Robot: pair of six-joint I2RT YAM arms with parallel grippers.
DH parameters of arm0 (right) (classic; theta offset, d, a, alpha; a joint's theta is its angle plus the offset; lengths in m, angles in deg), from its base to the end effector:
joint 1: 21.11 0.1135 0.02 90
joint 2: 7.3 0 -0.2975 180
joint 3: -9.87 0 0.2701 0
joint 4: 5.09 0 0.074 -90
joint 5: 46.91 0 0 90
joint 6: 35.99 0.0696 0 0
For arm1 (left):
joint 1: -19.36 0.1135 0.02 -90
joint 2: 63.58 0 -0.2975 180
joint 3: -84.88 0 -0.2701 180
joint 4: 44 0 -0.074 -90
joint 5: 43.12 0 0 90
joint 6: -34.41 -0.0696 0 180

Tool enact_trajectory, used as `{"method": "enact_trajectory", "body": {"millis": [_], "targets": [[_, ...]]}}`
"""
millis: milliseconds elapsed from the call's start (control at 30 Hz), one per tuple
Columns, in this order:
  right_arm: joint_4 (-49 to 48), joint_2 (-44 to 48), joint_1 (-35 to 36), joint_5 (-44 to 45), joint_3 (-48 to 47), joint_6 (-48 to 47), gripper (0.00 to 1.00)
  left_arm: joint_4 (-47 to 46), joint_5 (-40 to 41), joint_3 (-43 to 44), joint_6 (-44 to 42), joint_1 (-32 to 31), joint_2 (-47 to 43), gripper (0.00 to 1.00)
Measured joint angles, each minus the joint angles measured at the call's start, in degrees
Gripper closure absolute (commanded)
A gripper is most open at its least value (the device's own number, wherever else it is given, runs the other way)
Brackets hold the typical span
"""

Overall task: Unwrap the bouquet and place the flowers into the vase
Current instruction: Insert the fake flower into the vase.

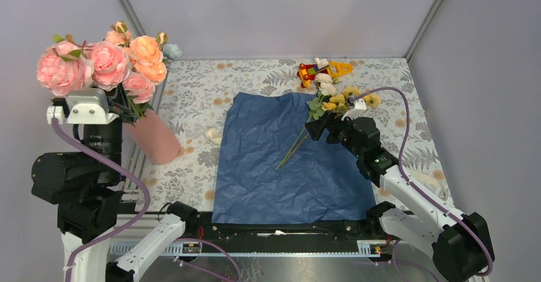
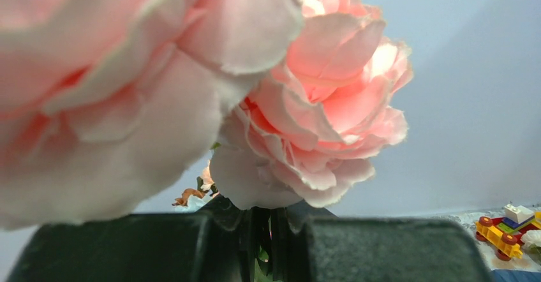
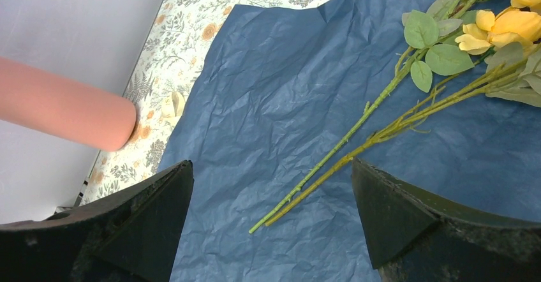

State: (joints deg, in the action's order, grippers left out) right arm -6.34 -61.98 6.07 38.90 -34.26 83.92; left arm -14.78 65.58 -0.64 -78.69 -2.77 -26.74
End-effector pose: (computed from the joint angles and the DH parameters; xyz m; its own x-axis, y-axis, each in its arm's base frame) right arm 0.2246 0.1210 0.2836 -0.3838 0.3620 -0.8495 -0.3788 0.7773 0.5023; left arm 0.0543 0.0020 0.5866 0.4430 0.2210 -0.8688 -0.0850 0.9751 0.2047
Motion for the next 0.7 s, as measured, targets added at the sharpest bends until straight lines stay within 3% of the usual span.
{"method": "enact_trajectory", "body": {"millis": [333,700], "targets": [[-0.17,0.98,-0.2,-0.04,1.09,0.61,0.01,1.29,1.73,4.42,-0.02,0.0,0.0,1.0],[-0.22,2.25,-0.28,-0.33,1.6,0.9,0.01,0.63,4.11,-0.98,0.02,0.0,-0.33,1.0]]}}
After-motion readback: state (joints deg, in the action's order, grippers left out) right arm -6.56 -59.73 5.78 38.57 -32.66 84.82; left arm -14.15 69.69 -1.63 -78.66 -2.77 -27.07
